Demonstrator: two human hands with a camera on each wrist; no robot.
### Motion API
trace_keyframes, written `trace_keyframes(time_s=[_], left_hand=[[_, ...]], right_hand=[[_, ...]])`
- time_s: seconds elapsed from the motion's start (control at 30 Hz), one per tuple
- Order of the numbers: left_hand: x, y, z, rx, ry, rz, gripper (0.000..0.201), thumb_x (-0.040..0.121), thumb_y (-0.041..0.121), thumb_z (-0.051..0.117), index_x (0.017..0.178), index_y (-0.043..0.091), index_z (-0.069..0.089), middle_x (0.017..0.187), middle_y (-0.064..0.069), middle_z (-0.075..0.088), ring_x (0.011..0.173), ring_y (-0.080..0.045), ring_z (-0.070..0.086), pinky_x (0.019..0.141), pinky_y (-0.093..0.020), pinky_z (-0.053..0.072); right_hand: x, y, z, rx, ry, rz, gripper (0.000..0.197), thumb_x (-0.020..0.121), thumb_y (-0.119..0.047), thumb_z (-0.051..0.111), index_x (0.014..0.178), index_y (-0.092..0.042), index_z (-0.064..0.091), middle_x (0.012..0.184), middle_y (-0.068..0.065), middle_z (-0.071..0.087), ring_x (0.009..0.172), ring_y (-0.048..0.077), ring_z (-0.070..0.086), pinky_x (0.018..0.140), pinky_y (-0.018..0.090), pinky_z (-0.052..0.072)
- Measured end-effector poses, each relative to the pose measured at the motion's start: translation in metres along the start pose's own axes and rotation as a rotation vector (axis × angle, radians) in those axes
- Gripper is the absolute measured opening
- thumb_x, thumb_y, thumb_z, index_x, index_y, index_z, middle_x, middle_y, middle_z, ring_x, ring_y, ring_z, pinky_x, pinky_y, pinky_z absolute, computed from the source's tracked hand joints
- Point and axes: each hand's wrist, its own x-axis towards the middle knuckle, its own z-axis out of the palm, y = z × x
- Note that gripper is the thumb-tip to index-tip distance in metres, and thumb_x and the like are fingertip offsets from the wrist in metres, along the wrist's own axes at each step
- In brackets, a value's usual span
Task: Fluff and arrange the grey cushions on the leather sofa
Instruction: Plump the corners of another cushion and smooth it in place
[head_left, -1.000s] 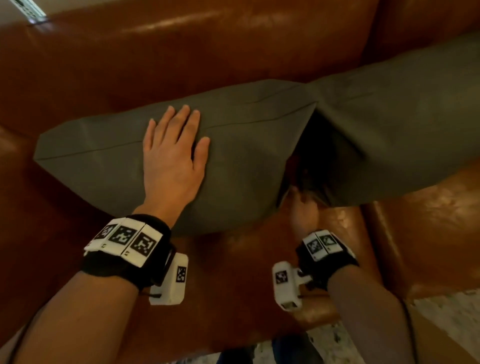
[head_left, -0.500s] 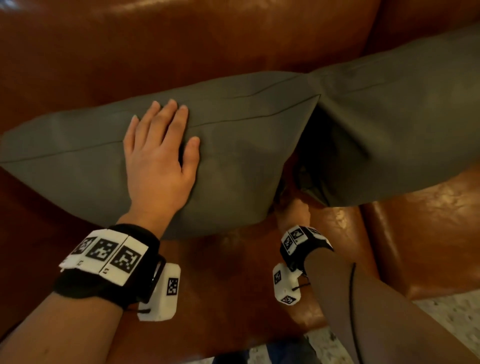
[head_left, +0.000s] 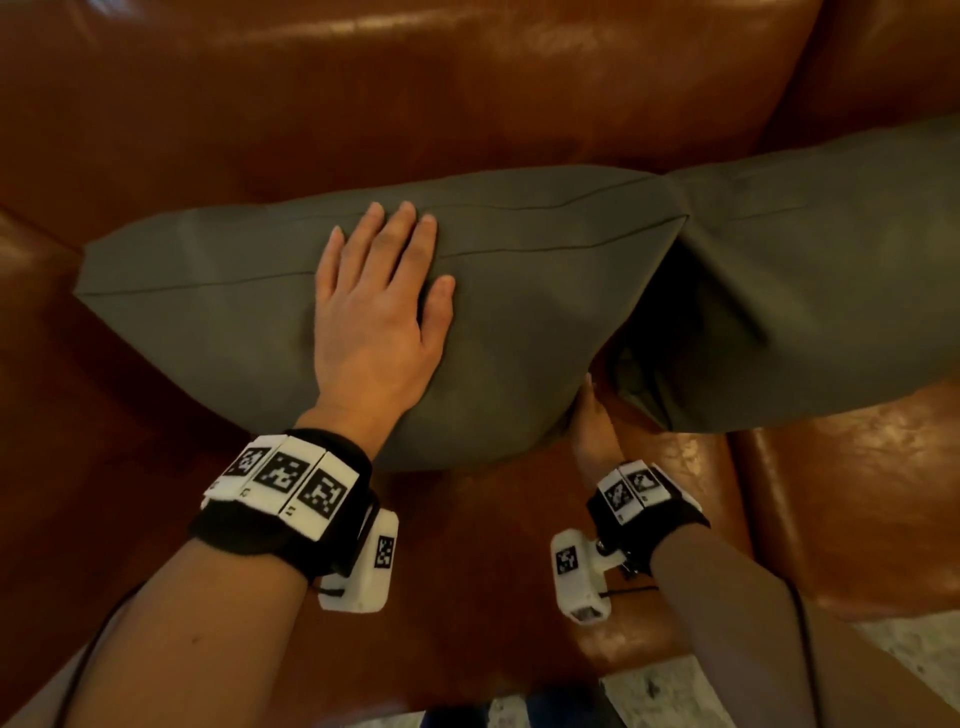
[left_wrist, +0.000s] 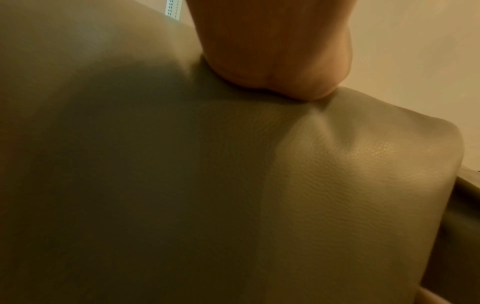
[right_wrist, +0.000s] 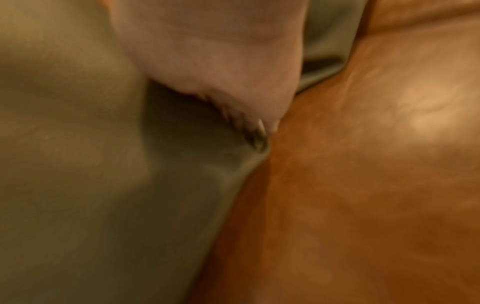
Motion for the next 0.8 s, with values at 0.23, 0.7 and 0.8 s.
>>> trace_keyframes(time_s=[0.23,0.7,0.8], left_hand=[[-0.018,0.023,-0.006,0.057,0.03,0.042,0.055,0.102,0.039,0.032,0.15,0.01,0.032,0.158,-0.013,0.028,0.147,-0.03,0.02,0.12,-0.049,0.008],[-0.196,-0.017,0.018,-0.253,-0.529,0.206,0.042,0.093,0.035,0.044,0.131,0.022,0.058,0.133,0.004,0.057,0.114,-0.013,0.056,0.092,-0.027,0.043],[-0.149,-0.021,-0.015,-0.825,-0.281,-0.279,0.017,0.095,0.031,0.05,0.105,0.023,0.062,0.099,0.002,0.068,0.085,-0.008,0.064,0.076,-0.016,0.048]], right_hand=[[-0.045,-0.053,0.004,0.102,0.022,-0.481,0.058,0.104,-0.047,0.028,0.156,-0.025,0.015,0.162,-0.01,0.017,0.141,-0.007,0.019,0.11,0.007,0.02],[-0.076,-0.074,-0.001,-0.011,0.403,-0.624,0.04,0.102,-0.033,0.042,0.133,-0.008,0.045,0.133,0.007,0.048,0.117,0.006,0.047,0.101,0.021,0.038],[-0.103,-0.09,-0.005,-0.166,0.471,-1.032,0.008,0.095,-0.019,0.053,0.094,-0.011,0.052,0.09,0.006,0.05,0.074,-0.003,0.044,0.071,0.01,0.036]])
